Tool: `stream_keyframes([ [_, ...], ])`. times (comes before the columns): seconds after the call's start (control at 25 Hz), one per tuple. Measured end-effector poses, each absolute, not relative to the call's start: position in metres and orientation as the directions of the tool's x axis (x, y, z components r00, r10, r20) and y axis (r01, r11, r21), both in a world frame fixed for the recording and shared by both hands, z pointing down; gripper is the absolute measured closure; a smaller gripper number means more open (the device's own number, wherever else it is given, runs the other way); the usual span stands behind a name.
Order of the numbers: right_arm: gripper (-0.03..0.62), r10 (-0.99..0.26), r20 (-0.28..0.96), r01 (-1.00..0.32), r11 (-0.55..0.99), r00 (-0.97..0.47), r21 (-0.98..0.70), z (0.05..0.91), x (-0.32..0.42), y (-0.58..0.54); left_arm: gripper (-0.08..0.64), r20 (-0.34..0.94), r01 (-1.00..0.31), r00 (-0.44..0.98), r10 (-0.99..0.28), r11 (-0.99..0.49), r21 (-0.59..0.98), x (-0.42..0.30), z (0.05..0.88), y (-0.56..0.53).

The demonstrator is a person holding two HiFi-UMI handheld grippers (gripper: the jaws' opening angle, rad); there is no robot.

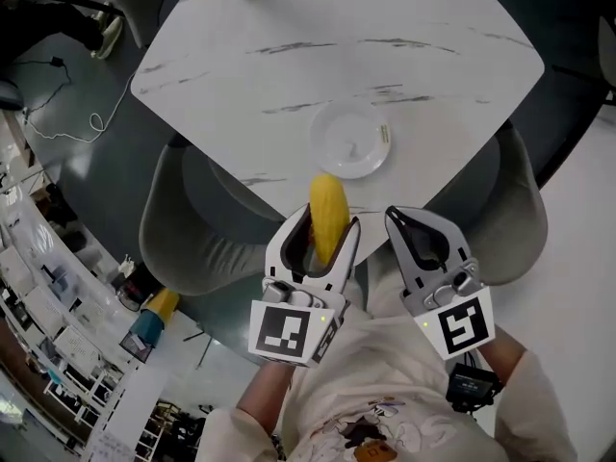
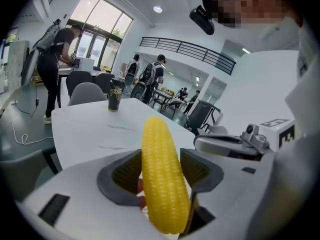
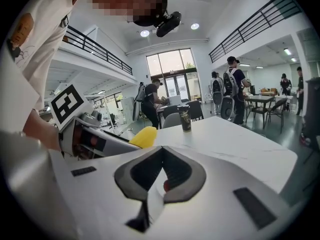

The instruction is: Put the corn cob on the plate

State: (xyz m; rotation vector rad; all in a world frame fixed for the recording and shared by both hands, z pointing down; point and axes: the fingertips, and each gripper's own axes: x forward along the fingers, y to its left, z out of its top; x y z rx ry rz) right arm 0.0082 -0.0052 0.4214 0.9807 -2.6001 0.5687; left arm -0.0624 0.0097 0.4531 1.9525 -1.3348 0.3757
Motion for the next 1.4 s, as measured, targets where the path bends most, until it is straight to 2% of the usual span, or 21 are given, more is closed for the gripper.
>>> stream_keyframes([
  [0.44,0.588,-0.542,0.438,-0.680,0.681,-0.717,-0.270,0.485,0.001,-0.032,0.319,0.633,-0.903,0.404,-0.660,-0.177,0.392,-0.061,0.513,-0.019],
  [1.4,0.588,-0.538,0.479,-0.707,0.637,-0.694,-0.307,0.555,0.010,-0.065,0.319,0.743,-0.927,0.353,-0.569,-0.107,0.359,-0.044,0.601,-0.072],
])
